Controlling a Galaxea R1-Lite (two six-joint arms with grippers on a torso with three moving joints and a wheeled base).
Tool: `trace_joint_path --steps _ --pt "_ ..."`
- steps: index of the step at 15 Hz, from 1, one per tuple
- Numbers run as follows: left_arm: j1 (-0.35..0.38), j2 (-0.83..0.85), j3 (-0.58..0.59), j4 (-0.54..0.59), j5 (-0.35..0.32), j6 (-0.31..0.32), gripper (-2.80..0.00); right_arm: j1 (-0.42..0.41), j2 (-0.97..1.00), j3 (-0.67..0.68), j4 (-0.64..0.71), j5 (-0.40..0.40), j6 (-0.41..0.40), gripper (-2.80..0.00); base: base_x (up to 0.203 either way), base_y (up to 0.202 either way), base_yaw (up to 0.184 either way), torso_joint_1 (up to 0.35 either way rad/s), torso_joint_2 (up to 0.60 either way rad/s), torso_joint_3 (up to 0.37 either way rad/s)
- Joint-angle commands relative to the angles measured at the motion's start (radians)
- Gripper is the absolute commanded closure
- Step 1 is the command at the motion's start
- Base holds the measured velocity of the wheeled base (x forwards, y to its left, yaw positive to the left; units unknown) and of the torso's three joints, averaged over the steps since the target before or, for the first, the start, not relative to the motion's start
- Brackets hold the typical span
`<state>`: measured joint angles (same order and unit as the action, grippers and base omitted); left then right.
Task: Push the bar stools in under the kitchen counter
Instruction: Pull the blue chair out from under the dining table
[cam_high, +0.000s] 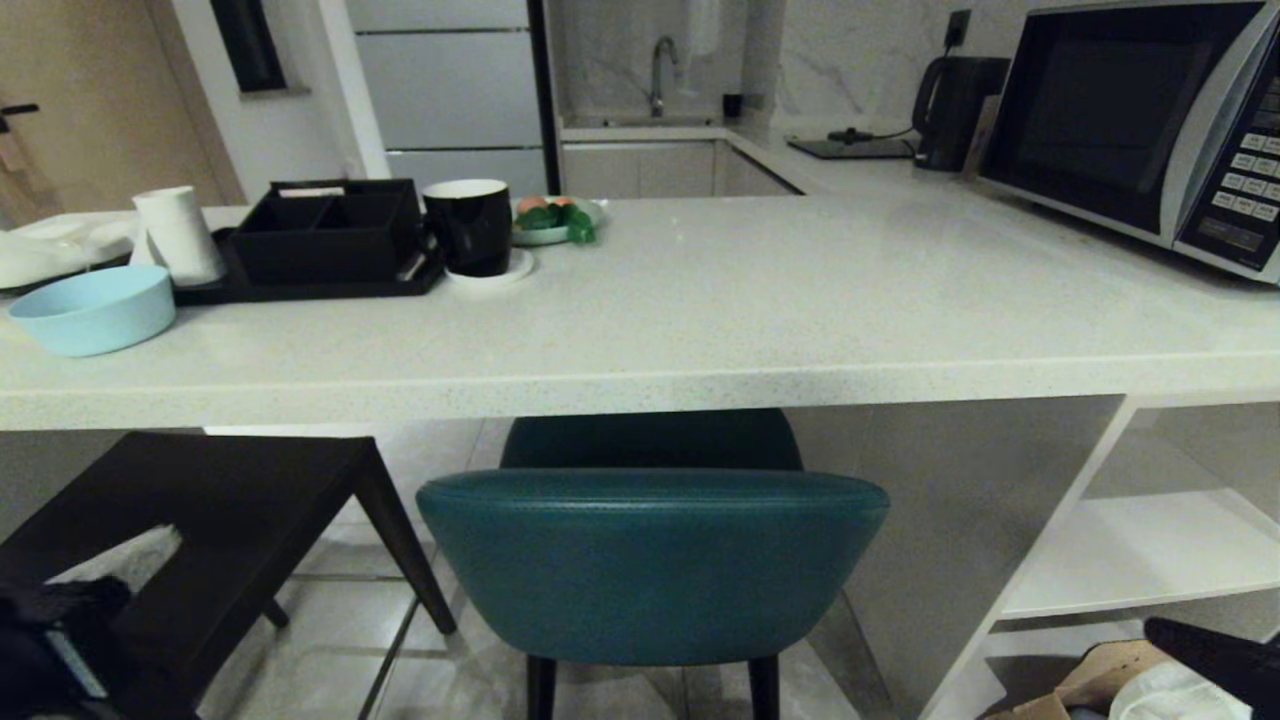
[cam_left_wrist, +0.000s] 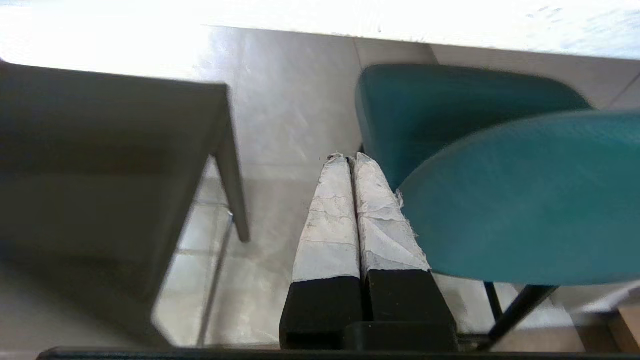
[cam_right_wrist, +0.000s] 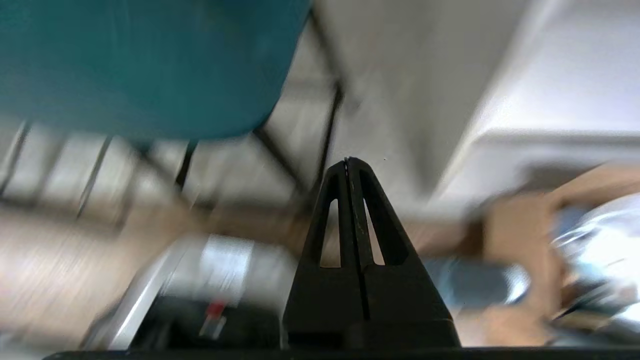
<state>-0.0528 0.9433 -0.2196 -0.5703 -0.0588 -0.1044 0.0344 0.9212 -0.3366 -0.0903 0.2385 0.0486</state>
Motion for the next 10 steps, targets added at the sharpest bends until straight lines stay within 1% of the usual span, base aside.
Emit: trace_joint_path --steps 1,3,4,5,6,8,10 --pt "-0.074 0.263 0.024 -0.119 0.003 -0.005 0.0 0.017 0.214 -0.007 -0.007 0.046 -0.004 0.0 0.0 0.0 0.0 0.0 0.0 0.0" --pt "-0.089 0.368 0.051 -0.164 0.007 -0.006 0.0 0.053 0.274 -0.006 -0.009 0.056 -0.007 0.0 0.0 0.0 0.0 0.0 0.0 0.0" --pt "-0.092 0.435 0.061 -0.216 0.018 -0.007 0.0 0.067 0.316 -0.004 -0.011 0.058 -0.011 0.0 0.0 0.0 0.0 0.0 0.0 0.0" --pt "-0.099 0.507 0.069 -0.291 0.035 -0.007 0.0 0.076 0.358 -0.002 -0.023 0.058 -0.025 0.0 0.0 0.0 0.0 0.0 0.0 0.0" --pt "-0.11 0.595 0.08 -0.391 0.058 -0.006 0.0 0.08 0.405 0.004 -0.069 0.059 -0.041 0.0 0.0 0.0 0.0 0.0 0.0 0.0" --pt "-0.143 0.795 0.122 -0.637 0.09 -0.004 0.0 0.083 0.514 0.029 -0.275 0.055 -0.062 0.0 0.0 0.0 0.0 0.0 0.0 0.0" --pt "-0.179 0.993 0.163 -0.819 0.12 -0.003 0.0 0.085 0.638 0.071 -0.549 0.035 -0.078 0.0 0.0 0.0 0.0 0.0 0.0 0.0"
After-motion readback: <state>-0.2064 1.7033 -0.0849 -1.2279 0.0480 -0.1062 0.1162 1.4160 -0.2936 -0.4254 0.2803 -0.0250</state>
